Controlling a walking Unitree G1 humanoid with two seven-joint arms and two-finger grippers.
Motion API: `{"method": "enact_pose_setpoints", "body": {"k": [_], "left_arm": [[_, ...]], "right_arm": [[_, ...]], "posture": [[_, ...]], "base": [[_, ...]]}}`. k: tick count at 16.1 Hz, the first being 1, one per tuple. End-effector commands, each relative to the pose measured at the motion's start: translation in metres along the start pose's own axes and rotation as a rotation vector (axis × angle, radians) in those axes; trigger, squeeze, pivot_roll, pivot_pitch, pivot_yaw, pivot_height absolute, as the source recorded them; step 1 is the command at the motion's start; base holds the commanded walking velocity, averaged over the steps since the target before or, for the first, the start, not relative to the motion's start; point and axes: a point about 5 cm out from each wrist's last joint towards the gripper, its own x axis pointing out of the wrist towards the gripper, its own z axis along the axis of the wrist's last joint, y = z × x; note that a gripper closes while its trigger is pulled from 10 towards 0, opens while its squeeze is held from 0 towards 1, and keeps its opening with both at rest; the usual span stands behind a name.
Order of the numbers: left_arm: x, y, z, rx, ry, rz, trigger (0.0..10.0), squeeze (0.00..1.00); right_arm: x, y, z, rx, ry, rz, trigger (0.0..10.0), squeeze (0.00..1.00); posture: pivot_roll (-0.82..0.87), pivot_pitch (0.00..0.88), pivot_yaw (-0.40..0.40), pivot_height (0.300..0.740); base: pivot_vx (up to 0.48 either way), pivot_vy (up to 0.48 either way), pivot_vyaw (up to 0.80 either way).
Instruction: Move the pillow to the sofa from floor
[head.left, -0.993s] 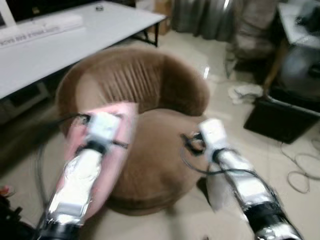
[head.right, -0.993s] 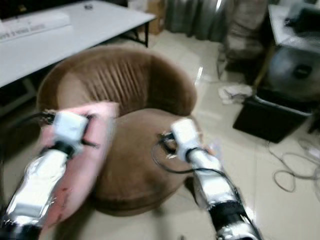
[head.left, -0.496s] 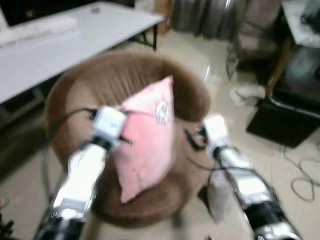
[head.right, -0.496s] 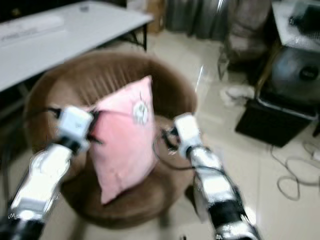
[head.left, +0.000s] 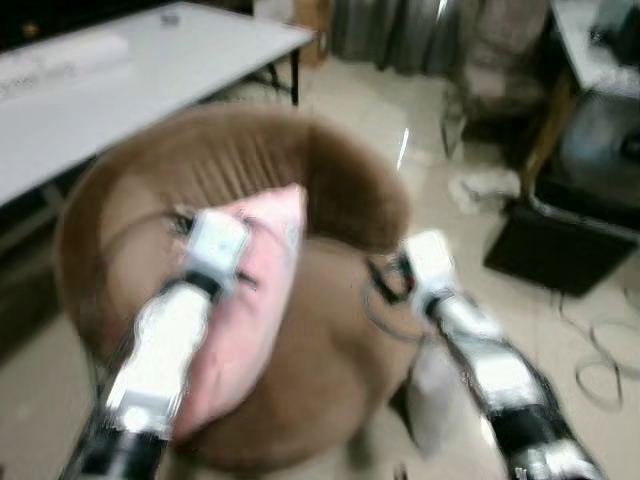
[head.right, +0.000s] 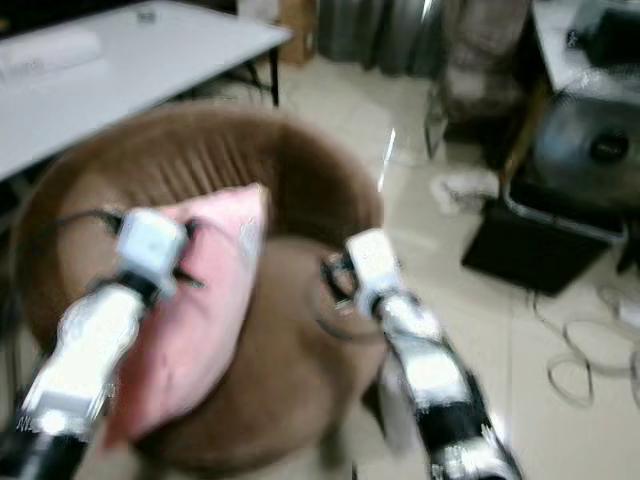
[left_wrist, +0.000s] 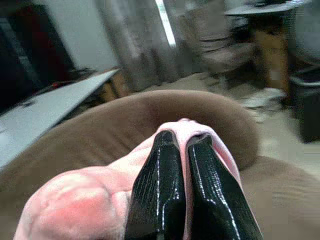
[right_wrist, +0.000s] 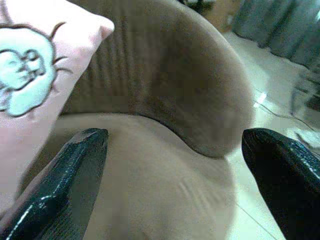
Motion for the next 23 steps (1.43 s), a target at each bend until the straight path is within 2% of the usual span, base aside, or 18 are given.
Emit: {"method": "enact_pose_setpoints", "body": {"k": [1, 3, 6, 10, 11, 12, 14, 15, 16, 17, 18, 22, 23], "left_arm": [[0.004, 0.005, 0.005, 0.018, -0.029, -0.035, 10.0, 0.0], [0.009, -0.004, 0.005, -0.011, -0.041, -0.127, 10.0, 0.0], [0.023, -0.011, 0.009, -0.04, -0.07, -0.188, 10.0, 0.0], [0.046, -0.021, 0.018, -0.093, -0.105, -0.223, 10.0, 0.0], [0.049, -0.022, 0.02, -0.102, -0.111, -0.227, 10.0, 0.0], [0.057, -0.026, 0.026, -0.127, -0.134, -0.233, 10.0, 0.0], [0.062, -0.028, 0.026, -0.137, -0.133, -0.232, 10.0, 0.0], [0.065, -0.03, 0.016, -0.113, -0.09, -0.214, 10.0, 0.0], [0.067, -0.029, 0.007, -0.093, -0.05, -0.199, 10.0, 0.0], [0.067, -0.028, -0.01, -0.029, 0.03, -0.186, 10.0, 0.0], [0.064, -0.026, -0.027, 0.051, 0.119, -0.194, 10.0, 0.0], [0.048, -0.013, -0.064, 0.172, 0.301, -0.15, 10.0, 0.0], [0.044, -0.002, -0.072, 0.222, 0.348, -0.108, 10.0, 0.0]], "right_arm": [[0.003, 0.006, 0.007, -0.014, -0.018, 0.033, 10.0, 0.0], [0.001, 0.005, 0.009, -0.047, -0.025, 0.083, 10.0, 0.0], [-0.013, 0.001, 0.011, -0.096, -0.033, 0.184, 10.0, 0.0], [-0.044, -0.017, 0.017, -0.158, -0.014, 0.262, 10.0, 0.0], [-0.047, -0.019, 0.018, -0.164, -0.012, 0.265, 10.0, 0.0], [-0.061, -0.025, 0.022, -0.17, -0.002, 0.279, 10.0, 0.0], [-0.073, -0.027, 0.025, -0.18, 0.011, 0.294, 10.0, 0.0], [-0.085, -0.025, 0.029, -0.189, 0.029, 0.321, 10.0, 0.0], [-0.088, -0.024, 0.03, -0.192, 0.038, 0.336, 10.0, 0.0], [-0.091, -0.02, 0.031, -0.193, 0.053, 0.359, 10.0, 0.0], [-0.092, -0.015, 0.03, -0.189, 0.069, 0.381, 10.0, 0.0], [-0.092, 0.002, 0.013, -0.208, 0.162, 0.444, 10.0, 0.0], [-0.092, 0.011, 0.009, -0.198, 0.178, 0.439, 10.0, 0.0]], "posture": [[0.18, 0.0, -0.043, 0.74], [0.17, 0.0, -0.048, 0.74], [0.14, 0.0, -0.046, 0.74], [0.01, 0.0, -0.035, 0.74], [0.01, 0.0, -0.035, 0.74], [-0.04, 0.0, -0.043, 0.74], [-0.07, 0.0, -0.047, 0.74], [-0.11, 0.0, -0.051, 0.74], [-0.12, 0.0, -0.052, 0.74], [-0.14, 0.0, -0.052, 0.74], [-0.17, 0.0, -0.049, 0.74], [-0.18, 0.024, -0.046, 0.74], [-0.18, 0.03, -0.041, 0.74]], "base": [[0.0, 0.0, 0.0], [0.0, 0.0, 0.0], [0.0, 0.0, 0.0], [0.0, 0.0, 0.0], [0.0, 0.0, 0.0], [0.0, 0.0, 0.0], [0.0, 0.0, 0.0], [0.0, 0.0, 0.0], [0.0, 0.0, 0.0], [0.0, 0.0, 0.0], [0.0, 0.0, 0.0], [0.0, 0.0, 0.0], [0.0, 0.0, 0.0]]}}
